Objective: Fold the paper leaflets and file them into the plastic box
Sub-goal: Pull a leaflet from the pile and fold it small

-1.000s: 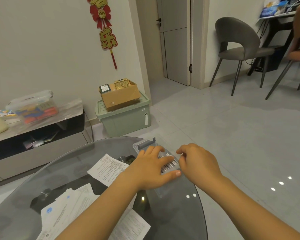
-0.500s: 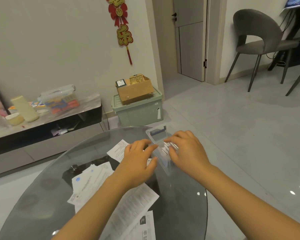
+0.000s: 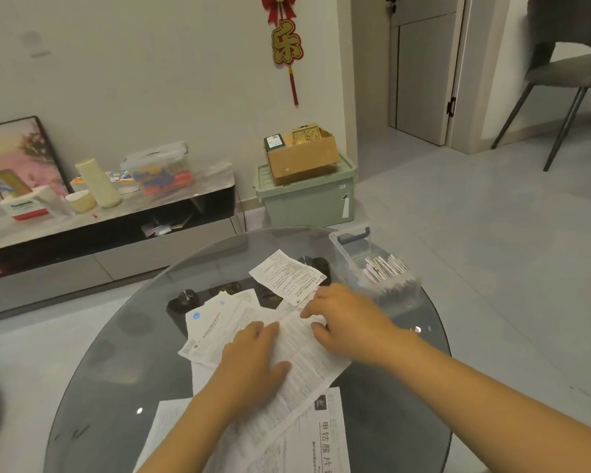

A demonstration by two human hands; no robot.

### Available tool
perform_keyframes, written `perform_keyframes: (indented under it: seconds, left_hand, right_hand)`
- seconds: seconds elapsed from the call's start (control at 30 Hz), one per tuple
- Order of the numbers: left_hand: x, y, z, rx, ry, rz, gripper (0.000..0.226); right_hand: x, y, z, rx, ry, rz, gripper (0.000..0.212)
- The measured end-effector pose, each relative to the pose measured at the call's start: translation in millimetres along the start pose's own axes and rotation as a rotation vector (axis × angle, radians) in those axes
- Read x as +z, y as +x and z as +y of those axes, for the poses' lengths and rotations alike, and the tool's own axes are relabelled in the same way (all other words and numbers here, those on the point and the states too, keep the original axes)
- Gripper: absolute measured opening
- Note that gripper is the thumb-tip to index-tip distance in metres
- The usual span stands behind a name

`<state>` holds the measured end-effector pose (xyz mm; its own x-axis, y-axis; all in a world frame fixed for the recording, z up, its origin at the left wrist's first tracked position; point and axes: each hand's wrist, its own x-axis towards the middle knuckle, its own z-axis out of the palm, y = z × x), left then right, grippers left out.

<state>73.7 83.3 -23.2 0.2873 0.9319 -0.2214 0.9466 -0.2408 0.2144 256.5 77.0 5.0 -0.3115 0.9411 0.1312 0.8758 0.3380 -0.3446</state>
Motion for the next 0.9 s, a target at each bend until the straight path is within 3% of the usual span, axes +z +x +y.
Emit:
perform_keyframes:
  seconds: [0.23,0.47,0.6,0.7,0.8,0.9]
  left_hand:
    - [-4.3,-8.6,-20.7,-0.101,-0.106,0.027,0.078]
    - [-10.0,-8.3,-29.3,-0.190,-0.355,0.240,0.053]
    - [-9.4,-13.7,-32.5,-0.257,-0.576,0.346,0.053]
    - [-7.9,-19.2,-30.1,-0.319,-0.675,0.341,0.059]
    - [-6.7,-24.4,-26.4,-0.311,-0.614,0.256,0.068]
    - [-2.7,-34.2,-21.0,-0.193,-0.335,0.187,0.071]
  right_hand:
    - [22.2,4.3,-0.3,-0.007,-0.100,-0.279,0.039]
    - [20.0,6.1,0.9,-0.033,-0.059,-0.202,0.043]
    - [17.7,-3.4,-1.5,-0.080,-0.039,-0.147,0.037]
    - [15.3,-13.6,-8.1,-0.146,-0.024,-0.169,0.039]
    - [13.3,-20.0,-13.9,-0.188,-0.041,-0.208,0.047]
    - [16.9,-25.7,-10.3,-0.167,-0.081,-0.242,0.052]
